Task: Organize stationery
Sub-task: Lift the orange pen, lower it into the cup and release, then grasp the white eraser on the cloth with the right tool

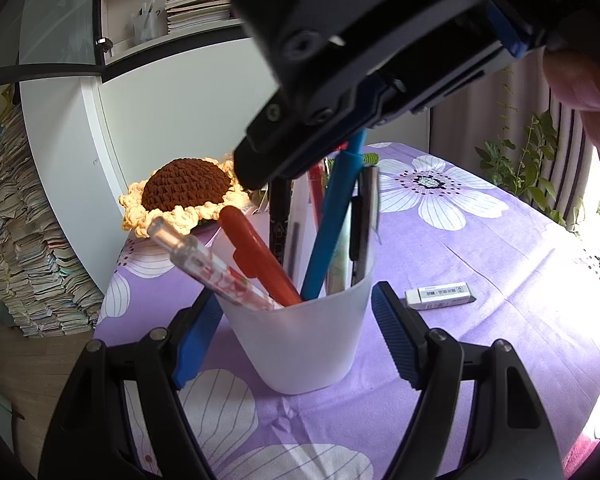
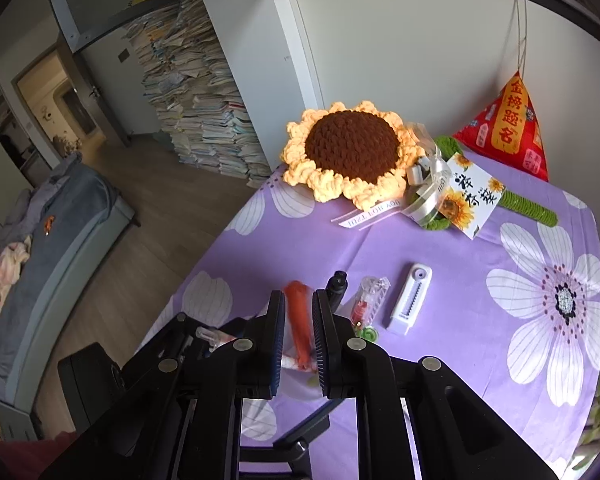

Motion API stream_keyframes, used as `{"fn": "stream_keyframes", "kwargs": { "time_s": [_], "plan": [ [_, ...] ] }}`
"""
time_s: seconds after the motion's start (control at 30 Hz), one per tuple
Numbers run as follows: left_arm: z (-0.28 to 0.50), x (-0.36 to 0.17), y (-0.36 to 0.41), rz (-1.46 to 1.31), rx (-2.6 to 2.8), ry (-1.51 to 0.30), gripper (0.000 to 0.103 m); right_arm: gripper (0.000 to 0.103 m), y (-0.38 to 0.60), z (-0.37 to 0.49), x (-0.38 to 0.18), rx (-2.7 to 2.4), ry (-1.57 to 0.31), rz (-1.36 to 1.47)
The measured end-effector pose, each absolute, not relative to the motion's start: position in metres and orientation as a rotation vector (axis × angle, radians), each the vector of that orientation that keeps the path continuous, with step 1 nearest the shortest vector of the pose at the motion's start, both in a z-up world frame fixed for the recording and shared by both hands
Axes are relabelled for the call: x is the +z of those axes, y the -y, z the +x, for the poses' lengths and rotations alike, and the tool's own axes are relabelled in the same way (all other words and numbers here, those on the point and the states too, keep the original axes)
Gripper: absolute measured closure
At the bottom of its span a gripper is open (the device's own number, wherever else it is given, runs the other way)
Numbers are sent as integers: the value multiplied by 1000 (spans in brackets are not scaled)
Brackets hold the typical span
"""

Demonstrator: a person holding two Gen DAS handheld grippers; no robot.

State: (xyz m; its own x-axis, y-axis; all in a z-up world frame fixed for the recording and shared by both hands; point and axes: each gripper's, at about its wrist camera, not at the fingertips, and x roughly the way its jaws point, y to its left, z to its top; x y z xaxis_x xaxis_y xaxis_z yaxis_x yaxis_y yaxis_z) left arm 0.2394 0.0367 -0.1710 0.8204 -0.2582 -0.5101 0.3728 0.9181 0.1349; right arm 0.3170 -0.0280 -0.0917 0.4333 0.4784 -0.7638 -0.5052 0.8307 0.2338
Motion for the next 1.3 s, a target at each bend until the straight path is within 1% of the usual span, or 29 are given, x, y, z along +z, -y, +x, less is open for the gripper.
{"fn": "stream_keyframes", "kwargs": {
  "time_s": [0.13,0.3,0.37,0.4,0.43,0.47,0.5,0.53,0.57,0.7,0.8,1.03,1.07,1.17,1.23,1.27,1.3],
  "plan": [
    [240,-171,-36,234,-344,-510,28,88,39,312,-86,611,-920,-4],
    [240,-171,-37,232,-341,-512,28,88,63,299,-74,579,-877,-60],
    [240,-171,-36,232,-341,-512,28,85,76,297,-75,561,-888,-84],
    [240,-171,-36,232,-341,-512,28,78,83,296,-79,554,-904,-95],
    [240,-172,-36,232,-341,-512,28,68,92,297,-84,544,-924,-99],
    [240,-171,-37,232,-341,-513,28,61,98,297,-92,536,-943,-104],
    [240,-171,-37,233,-341,-512,28,52,104,297,-101,529,-965,-118],
    [239,-171,-36,233,-341,-512,28,48,109,296,-112,518,-981,-147],
    [240,-171,-37,233,-341,-512,28,48,112,295,-121,509,-989,-177],
    [239,-171,-37,233,-340,-514,28,48,116,288,-163,491,-1007,-354],
    [239,-171,-38,232,-338,-516,28,48,117,283,-184,496,-1004,-433],
    [239,-171,-38,232,-339,-516,28,48,124,291,-201,579,-1010,-356],
    [239,-171,-38,232,-339,-516,28,50,124,293,-204,589,-1017,-342],
    [239,-171,-38,232,-339,-516,28,65,127,295,-209,592,-1003,-325],
    [239,-171,-39,232,-339,-518,28,81,130,295,-210,586,-1004,-312],
    [239,-172,-39,231,-339,-519,28,85,130,294,-209,582,-1003,-309],
    [239,-172,-39,231,-339,-519,27,86,130,293,-209,577,-1006,-310]
  ]
}}
